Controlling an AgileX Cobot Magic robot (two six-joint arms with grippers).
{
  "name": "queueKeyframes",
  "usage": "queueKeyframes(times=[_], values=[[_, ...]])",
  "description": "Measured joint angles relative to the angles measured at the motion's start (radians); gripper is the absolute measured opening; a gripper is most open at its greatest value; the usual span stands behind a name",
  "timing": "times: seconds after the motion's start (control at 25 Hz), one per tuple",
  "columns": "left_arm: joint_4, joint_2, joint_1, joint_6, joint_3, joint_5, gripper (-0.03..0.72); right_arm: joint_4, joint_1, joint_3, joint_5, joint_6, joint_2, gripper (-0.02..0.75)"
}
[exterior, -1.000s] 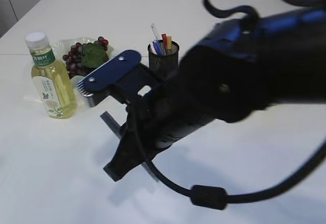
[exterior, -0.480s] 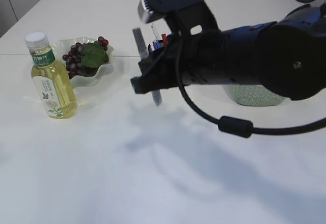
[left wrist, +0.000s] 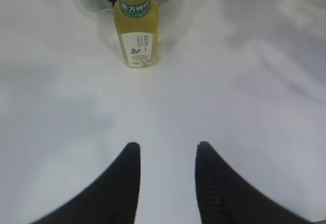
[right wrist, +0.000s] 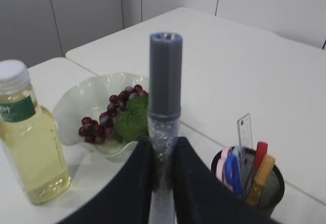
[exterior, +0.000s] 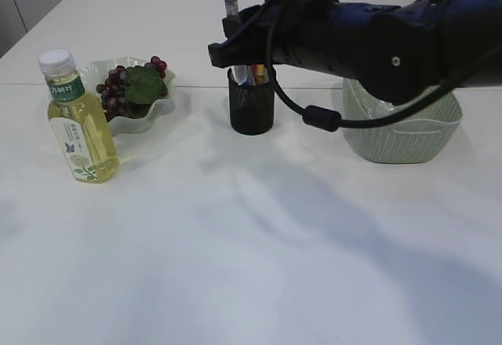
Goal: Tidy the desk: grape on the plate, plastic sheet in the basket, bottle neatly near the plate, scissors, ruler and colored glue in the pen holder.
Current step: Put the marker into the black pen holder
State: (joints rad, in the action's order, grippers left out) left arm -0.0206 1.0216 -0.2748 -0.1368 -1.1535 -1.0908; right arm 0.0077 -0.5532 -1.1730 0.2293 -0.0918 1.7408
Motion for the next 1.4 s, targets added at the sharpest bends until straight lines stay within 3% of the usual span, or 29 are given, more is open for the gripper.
queueKeyframes(times=[0.52, 0.96, 1.4], values=[[-0.056, 0.000, 0.000, 0.000, 0.000, 0.034, 0.253, 0.029, 0.096, -0.339, 0.024, -0.032, 0.273, 0.112], [-0.087, 0.000, 0.000, 0.000, 0.000, 0.056, 0.253, 0.034, 0.149, -0.424, 0.024, -0.064, 0.405, 0.111], [-0.089, 0.000, 0.000, 0.000, 0.000, 0.061, 0.253, 0.036, 0.151, -0.480, 0.022, -0.075, 0.470, 0.111]])
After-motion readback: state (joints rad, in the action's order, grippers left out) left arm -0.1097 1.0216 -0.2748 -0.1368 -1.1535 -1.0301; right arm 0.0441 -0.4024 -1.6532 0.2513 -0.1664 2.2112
